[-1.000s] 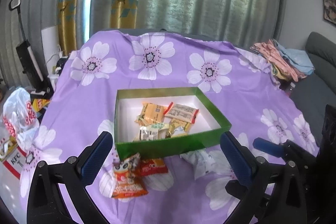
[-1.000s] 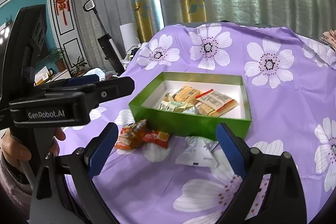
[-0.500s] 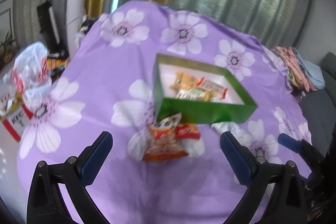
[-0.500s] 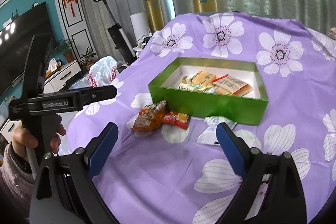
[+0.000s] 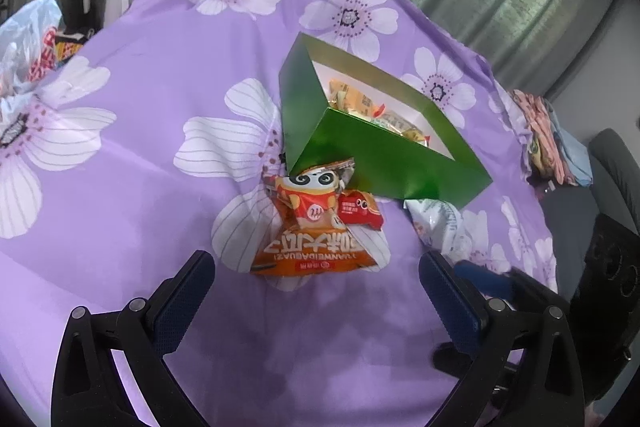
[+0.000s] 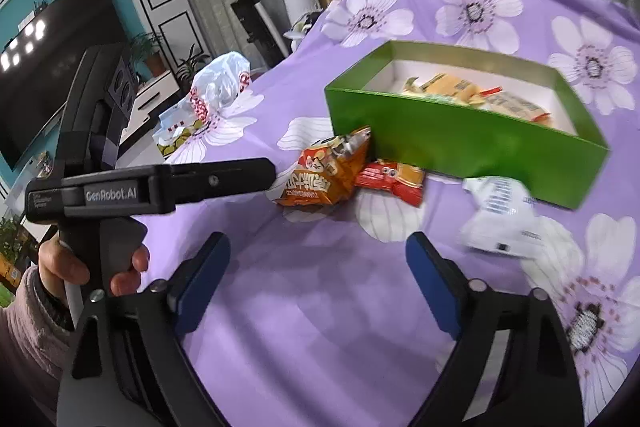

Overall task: Organize snacks
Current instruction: 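Grasp the orange panda-print bag with the right gripper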

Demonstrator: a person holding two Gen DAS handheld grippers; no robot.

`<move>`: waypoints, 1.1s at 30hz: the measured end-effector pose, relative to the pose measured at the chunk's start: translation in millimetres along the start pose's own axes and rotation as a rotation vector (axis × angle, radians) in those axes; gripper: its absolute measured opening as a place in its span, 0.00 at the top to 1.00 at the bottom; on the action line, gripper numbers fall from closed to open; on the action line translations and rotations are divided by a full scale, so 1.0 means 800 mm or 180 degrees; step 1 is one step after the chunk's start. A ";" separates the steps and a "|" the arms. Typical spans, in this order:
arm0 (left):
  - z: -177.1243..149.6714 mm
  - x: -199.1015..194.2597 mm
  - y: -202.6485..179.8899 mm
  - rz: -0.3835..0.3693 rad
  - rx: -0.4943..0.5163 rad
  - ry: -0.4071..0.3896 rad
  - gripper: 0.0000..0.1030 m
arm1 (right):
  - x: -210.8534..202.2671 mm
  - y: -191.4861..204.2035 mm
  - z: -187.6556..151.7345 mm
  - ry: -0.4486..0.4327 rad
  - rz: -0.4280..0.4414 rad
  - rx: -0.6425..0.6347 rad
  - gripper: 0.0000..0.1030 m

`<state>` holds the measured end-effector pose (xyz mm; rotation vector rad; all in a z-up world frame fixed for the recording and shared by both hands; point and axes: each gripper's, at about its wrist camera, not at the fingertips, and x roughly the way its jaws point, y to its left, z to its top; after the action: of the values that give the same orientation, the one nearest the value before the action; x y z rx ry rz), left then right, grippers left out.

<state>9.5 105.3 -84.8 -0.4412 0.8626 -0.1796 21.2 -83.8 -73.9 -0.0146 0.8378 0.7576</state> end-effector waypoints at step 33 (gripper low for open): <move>0.014 0.044 0.002 -0.0206 -0.0065 0.0204 0.64 | 0.092 -0.007 0.031 0.0228 0.0430 -0.0003 0.74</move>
<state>40.4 98.6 -103.6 -0.4847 0.9141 -0.2457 72.5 -36.8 -108.2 0.0143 0.9133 0.8885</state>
